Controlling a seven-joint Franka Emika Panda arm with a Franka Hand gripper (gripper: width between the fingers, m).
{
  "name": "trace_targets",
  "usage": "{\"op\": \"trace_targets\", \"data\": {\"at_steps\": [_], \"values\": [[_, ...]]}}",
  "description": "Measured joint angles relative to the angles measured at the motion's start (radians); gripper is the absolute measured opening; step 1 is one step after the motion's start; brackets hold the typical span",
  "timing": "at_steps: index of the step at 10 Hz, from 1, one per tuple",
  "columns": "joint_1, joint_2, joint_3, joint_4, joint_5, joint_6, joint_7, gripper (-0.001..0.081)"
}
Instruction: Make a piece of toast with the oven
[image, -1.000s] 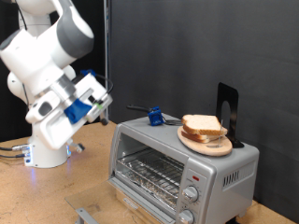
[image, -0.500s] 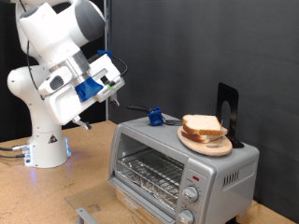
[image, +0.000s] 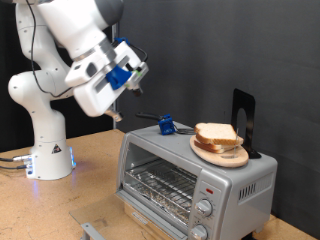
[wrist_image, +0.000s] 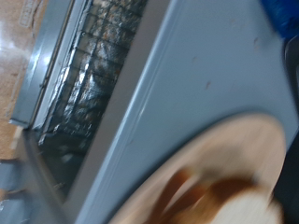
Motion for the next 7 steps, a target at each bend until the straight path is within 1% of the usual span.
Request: {"op": "trace_targets", "data": {"at_steps": [1, 2, 3, 4, 6, 7], "values": [[0.010, -0.005, 0.030, 0.020, -0.078, -0.043, -0.015, 0.0808], [0.023, -0.007, 0.059, 0.047, -0.148, -0.111, -0.032, 0.0808], [0.031, -0.001, 0.069, 0.075, -0.200, -0.166, -0.063, 0.0808], [0.029, -0.001, 0.068, 0.068, -0.178, -0.145, -0.045, 0.0808], [0.036, -0.012, 0.074, 0.046, -0.146, -0.074, -0.093, 0.0808], [0.047, -0.030, 0.090, 0.033, -0.145, -0.054, -0.103, 0.0808]]}}
